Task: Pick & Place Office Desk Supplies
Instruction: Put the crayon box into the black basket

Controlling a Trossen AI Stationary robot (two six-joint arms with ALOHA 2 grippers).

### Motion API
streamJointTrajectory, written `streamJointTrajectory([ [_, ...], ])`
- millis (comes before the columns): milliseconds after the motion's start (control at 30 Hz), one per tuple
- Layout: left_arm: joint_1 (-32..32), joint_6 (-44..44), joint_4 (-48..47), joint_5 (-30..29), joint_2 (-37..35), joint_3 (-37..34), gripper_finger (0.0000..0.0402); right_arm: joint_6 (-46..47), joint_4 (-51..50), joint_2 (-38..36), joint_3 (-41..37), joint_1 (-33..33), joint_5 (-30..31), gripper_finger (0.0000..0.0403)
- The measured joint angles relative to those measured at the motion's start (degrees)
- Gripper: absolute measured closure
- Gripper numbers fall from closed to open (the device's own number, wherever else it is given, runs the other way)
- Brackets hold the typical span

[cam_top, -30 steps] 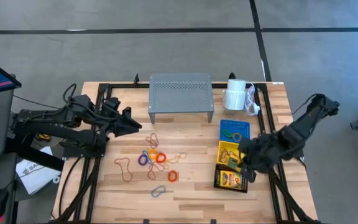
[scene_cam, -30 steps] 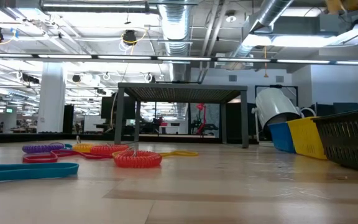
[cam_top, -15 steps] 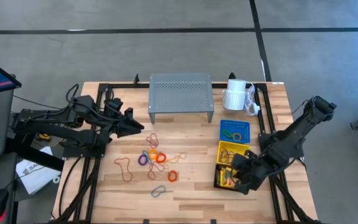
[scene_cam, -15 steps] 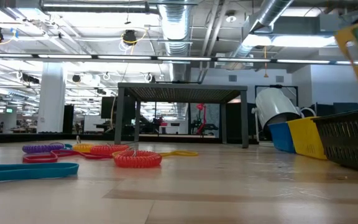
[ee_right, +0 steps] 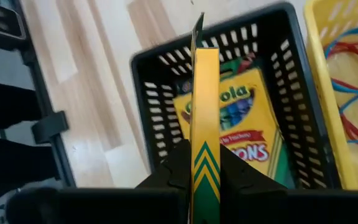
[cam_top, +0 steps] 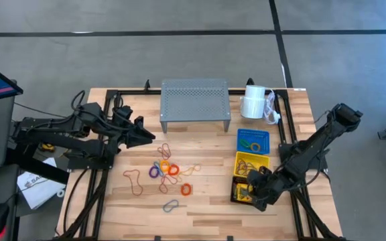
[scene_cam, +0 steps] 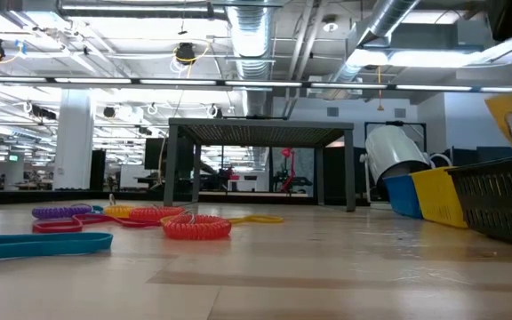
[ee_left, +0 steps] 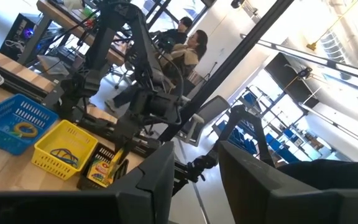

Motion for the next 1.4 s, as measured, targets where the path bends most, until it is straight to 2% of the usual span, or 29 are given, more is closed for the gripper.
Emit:
streamJointTrajectory([
  [333,0.00,-0.02,-0.02,0.00,0.00,0.00,0.0282,-1.21,7.39,0.15,-4.11,-0.82,-2.62,0.0376],
  [767,0.00,-0.02,-0.02,-0.02,0.00,0.00,0.0282,-3.49,8.25,0.18,-4.11,-2.25,-4.51,0.0360],
  [900,0.00,-0.03,-0.02,-0.02,0.00,0.00,0.0282,-0.95,8.50,0.18,-4.11,-2.39,-5.67,0.0351],
  [1067,0.00,0.20,-0.04,-0.02,0.00,0.00,0.0282,1.36,8.54,0.18,-4.10,-3.71,-9.05,0.0317],
  [1400,0.00,0.28,-0.04,-0.02,0.00,0.00,0.0282,1.72,5.02,0.12,-4.06,-7.58,-9.85,0.0204],
])
